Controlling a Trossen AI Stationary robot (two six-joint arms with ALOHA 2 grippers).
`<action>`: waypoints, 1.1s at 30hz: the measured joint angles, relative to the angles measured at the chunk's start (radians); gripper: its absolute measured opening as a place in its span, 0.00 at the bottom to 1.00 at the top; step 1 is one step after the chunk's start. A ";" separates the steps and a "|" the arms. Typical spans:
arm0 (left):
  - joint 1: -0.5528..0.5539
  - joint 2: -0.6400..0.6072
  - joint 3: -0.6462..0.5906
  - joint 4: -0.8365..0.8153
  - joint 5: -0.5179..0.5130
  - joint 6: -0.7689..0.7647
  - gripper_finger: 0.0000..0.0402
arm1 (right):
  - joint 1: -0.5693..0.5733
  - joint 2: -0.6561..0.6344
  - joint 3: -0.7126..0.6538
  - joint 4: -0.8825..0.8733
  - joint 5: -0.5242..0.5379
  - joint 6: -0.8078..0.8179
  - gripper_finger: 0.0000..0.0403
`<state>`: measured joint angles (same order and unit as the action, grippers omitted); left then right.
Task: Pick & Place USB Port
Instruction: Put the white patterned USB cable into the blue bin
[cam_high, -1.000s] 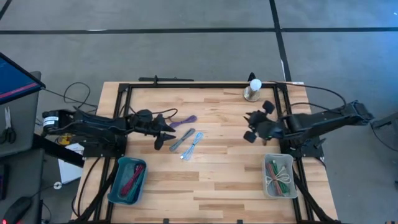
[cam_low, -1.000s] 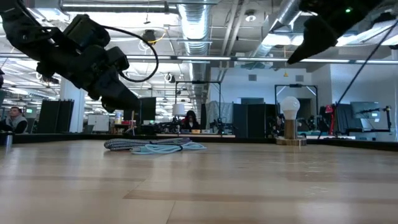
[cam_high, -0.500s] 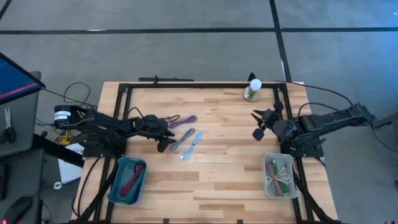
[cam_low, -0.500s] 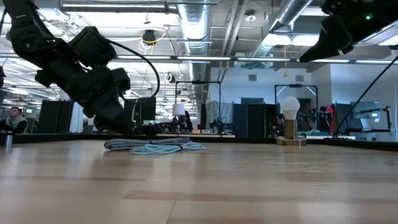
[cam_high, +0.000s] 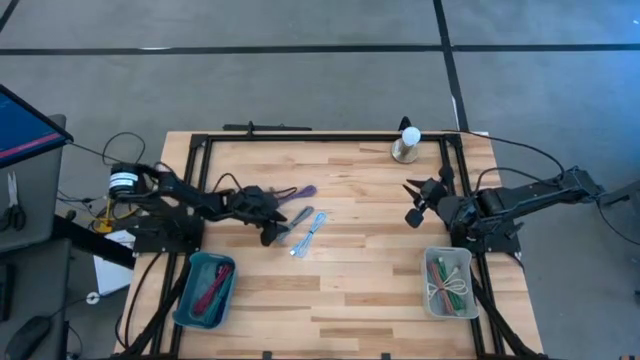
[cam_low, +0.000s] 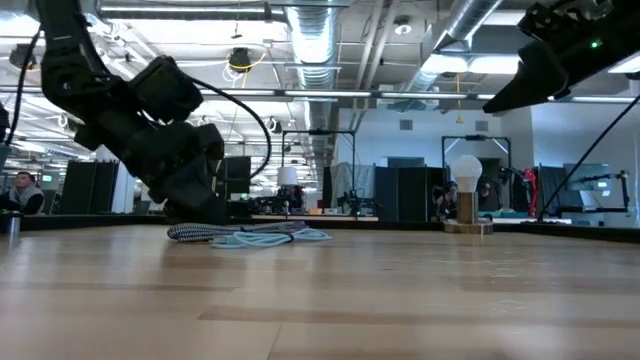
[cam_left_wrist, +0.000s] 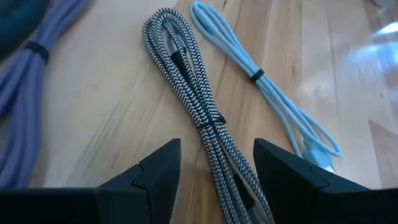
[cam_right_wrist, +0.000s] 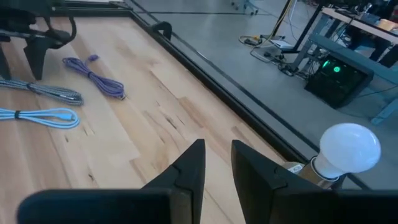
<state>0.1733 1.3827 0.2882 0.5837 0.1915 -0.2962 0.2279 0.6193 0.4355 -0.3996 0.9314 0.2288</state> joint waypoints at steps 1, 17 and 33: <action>-0.004 0.019 0.012 0.002 0.000 0.000 0.50 | 0.000 0.000 0.000 0.000 0.007 0.000 0.18; -0.011 0.148 0.073 0.022 -0.018 -0.044 0.36 | 0.000 0.000 0.000 0.001 0.016 -0.003 0.18; -0.010 0.147 0.069 0.013 -0.035 -0.064 0.06 | 0.000 0.000 0.000 0.002 0.017 -0.018 0.18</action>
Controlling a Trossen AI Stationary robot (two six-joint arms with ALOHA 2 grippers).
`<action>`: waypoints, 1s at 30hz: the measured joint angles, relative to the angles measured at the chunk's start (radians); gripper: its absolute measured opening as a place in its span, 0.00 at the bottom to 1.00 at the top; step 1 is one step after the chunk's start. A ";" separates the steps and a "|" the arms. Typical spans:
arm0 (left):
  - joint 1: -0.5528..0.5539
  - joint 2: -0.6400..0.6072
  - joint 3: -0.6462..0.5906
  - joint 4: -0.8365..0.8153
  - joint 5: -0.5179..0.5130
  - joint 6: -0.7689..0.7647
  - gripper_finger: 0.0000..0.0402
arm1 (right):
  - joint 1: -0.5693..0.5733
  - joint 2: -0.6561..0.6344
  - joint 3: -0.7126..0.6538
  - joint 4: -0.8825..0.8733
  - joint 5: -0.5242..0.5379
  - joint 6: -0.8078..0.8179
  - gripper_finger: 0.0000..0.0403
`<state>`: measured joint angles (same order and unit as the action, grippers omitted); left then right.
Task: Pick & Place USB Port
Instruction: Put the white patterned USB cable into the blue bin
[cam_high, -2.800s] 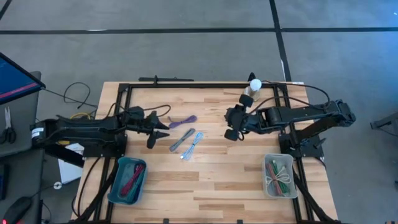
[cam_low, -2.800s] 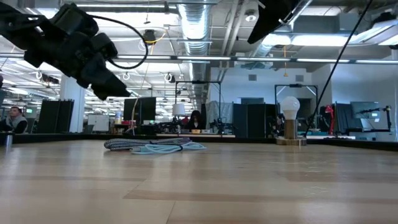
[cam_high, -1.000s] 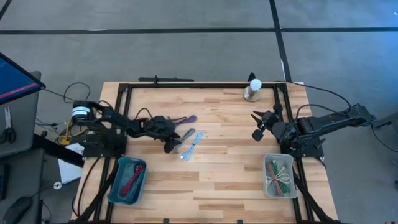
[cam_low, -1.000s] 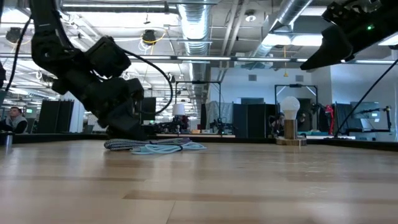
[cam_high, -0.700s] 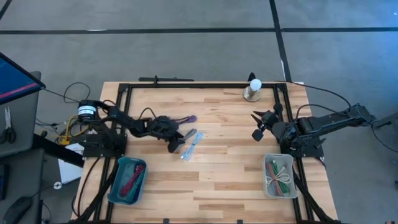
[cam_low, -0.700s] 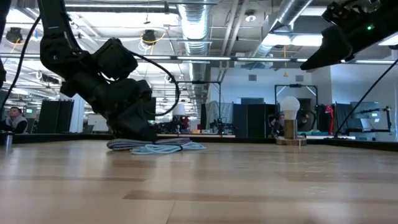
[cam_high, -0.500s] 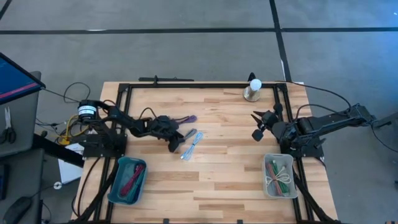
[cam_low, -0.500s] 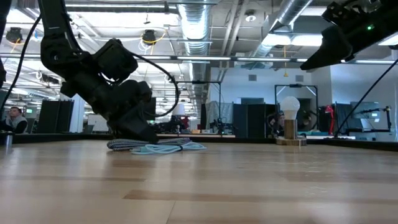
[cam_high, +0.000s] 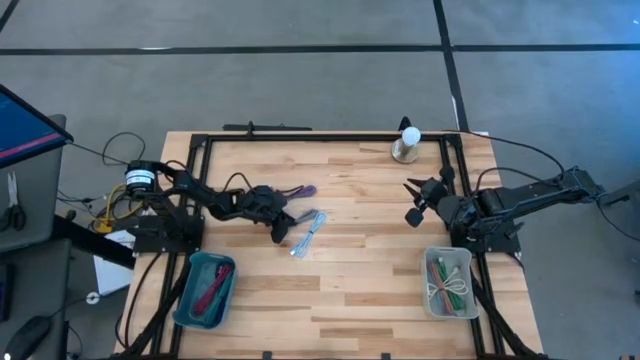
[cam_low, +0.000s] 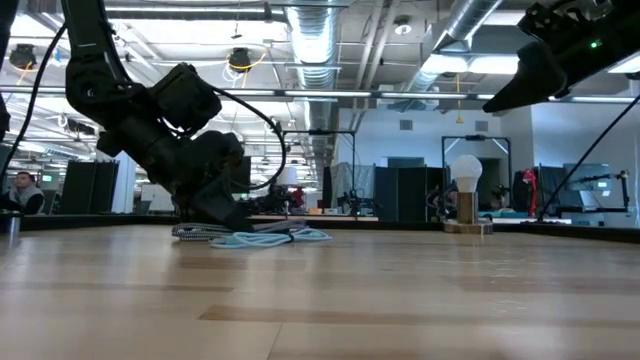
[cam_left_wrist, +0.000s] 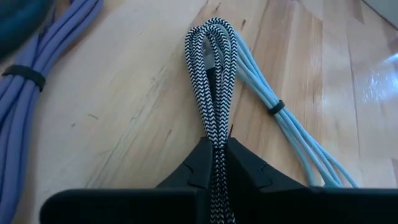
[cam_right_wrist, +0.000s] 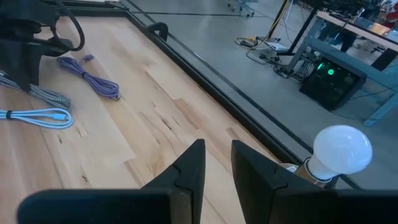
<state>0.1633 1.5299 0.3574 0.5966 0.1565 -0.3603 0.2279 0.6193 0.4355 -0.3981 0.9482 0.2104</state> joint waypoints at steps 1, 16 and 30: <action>0.000 -0.005 -0.001 0.004 0.001 0.013 0.06 | 0.000 0.000 0.000 0.000 0.000 0.000 0.18; 0.012 -0.421 0.005 -0.105 0.046 0.143 0.05 | 0.000 0.000 0.001 0.000 0.001 -0.010 0.18; 0.014 -0.813 0.007 -0.451 -0.015 0.194 0.05 | 0.000 0.000 0.001 -0.001 0.000 -0.007 0.18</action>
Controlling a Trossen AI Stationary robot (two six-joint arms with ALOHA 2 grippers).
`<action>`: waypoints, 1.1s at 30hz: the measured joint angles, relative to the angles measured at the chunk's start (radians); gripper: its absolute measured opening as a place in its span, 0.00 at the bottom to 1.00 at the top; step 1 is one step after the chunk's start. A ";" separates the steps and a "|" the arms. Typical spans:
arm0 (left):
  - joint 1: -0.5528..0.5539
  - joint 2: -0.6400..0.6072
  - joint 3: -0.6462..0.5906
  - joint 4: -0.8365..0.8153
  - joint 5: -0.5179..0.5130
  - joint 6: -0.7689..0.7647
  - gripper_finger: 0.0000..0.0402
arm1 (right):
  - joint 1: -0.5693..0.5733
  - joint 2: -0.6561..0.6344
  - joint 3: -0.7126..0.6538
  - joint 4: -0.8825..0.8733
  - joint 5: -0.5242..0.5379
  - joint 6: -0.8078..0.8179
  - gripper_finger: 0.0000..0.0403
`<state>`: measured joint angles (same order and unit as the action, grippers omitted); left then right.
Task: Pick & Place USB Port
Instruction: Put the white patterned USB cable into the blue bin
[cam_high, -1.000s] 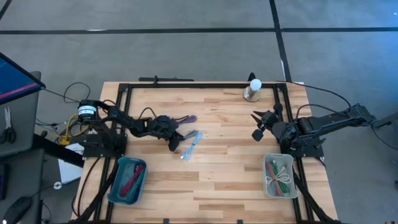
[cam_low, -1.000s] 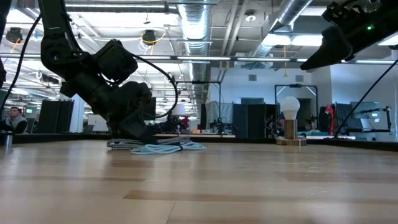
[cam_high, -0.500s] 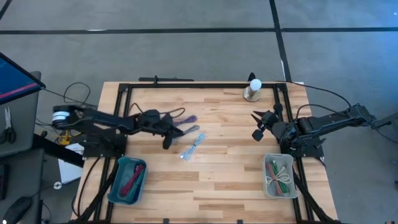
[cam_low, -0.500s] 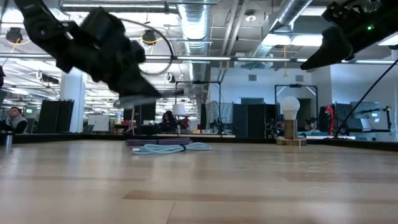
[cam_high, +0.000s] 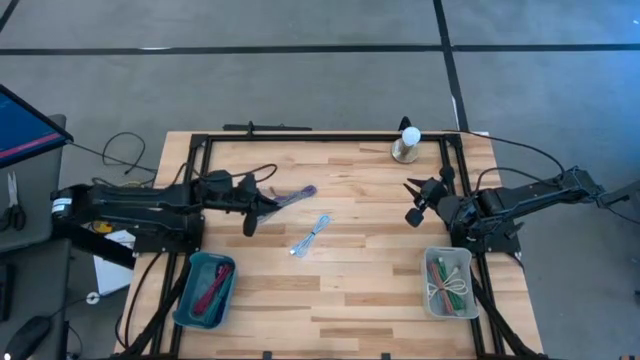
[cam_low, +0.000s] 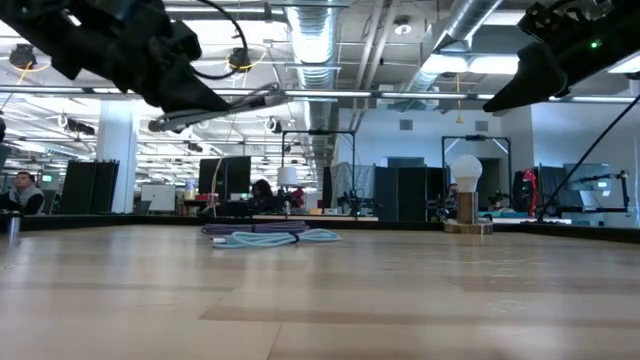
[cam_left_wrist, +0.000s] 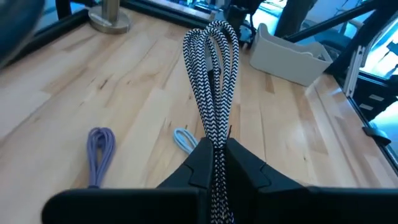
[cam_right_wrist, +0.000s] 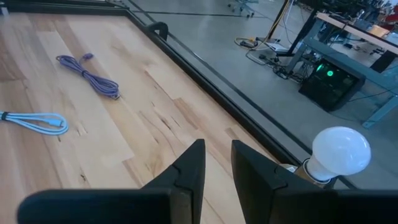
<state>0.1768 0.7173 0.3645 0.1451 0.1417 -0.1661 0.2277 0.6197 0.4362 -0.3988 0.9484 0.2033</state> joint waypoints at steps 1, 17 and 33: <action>0.000 -0.018 0.007 -0.027 0.000 0.008 0.05 | 0.000 0.000 0.000 0.000 0.000 0.004 0.18; -0.183 -0.082 0.214 -0.453 0.018 0.037 0.05 | -0.001 0.001 0.000 0.000 -0.001 0.019 0.18; -0.689 -0.090 0.214 -0.546 -0.262 -0.246 0.05 | -0.001 0.002 0.000 0.000 -0.004 0.046 0.18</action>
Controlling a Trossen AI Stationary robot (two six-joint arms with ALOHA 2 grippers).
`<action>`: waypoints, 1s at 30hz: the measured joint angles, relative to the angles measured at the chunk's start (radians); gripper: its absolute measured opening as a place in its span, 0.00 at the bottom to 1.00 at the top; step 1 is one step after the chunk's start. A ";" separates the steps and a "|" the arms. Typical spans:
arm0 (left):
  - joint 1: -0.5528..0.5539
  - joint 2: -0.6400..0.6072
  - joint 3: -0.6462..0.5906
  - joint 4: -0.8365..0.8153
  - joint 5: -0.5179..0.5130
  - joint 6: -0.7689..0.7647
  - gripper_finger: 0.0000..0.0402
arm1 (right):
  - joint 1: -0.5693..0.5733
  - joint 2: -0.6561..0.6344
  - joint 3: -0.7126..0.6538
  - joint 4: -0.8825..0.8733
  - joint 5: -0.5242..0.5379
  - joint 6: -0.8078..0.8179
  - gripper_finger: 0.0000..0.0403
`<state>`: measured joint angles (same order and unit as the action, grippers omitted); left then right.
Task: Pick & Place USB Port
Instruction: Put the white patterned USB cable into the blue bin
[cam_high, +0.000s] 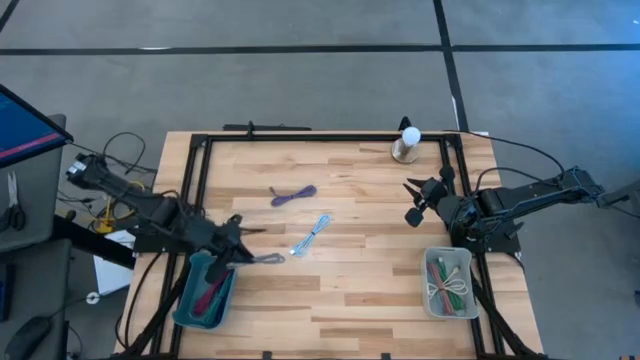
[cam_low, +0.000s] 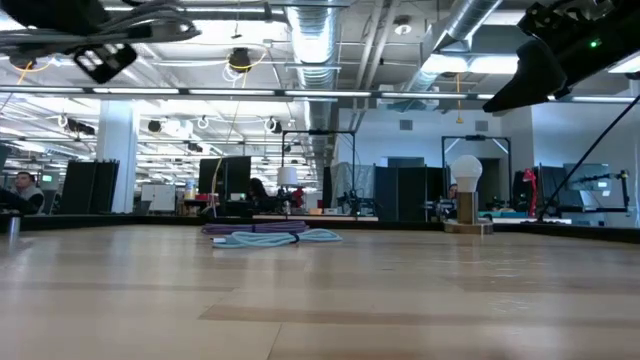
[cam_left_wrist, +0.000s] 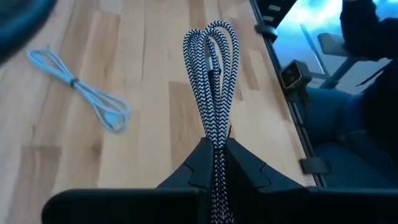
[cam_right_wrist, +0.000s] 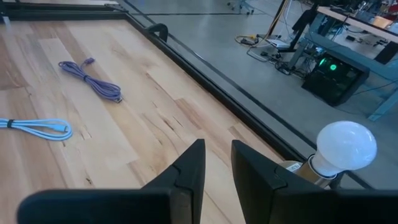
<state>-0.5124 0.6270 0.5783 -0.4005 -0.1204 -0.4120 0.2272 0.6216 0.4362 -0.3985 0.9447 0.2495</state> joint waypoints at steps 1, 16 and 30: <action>-0.033 0.000 0.000 -0.006 -0.028 -0.026 0.05 | 0.000 0.000 0.000 0.000 -0.001 0.008 0.18; -0.383 -0.004 0.000 -0.050 -0.282 -0.571 0.05 | 0.002 0.000 0.000 -0.005 -0.004 0.040 0.18; -0.659 0.108 0.000 -0.228 -0.359 -1.154 0.05 | 0.002 0.001 0.000 -0.035 -0.005 0.056 0.18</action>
<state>-1.1718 0.7350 0.5781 -0.6281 -0.4794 -1.5664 0.2287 0.6224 0.4362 -0.4332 0.9401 0.3058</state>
